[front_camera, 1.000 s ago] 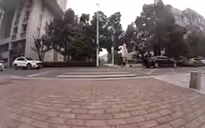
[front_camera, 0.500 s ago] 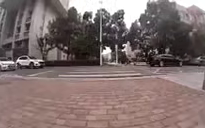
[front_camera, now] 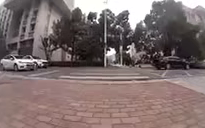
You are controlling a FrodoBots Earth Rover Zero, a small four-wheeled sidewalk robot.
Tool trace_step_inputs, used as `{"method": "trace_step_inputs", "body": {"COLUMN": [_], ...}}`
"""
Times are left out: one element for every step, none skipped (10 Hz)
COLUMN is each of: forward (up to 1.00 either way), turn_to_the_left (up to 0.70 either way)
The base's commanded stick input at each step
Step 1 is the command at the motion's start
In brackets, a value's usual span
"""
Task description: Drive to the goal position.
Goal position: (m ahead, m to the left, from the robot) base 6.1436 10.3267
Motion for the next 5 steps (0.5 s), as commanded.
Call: {"method": "trace_step_inputs", "body": {"forward": [0.70, 0.70, 0.70, 0.70, 0.70], "turn_to_the_left": [0.14, 0.14, 0.14, 0.14, 0.14]}}
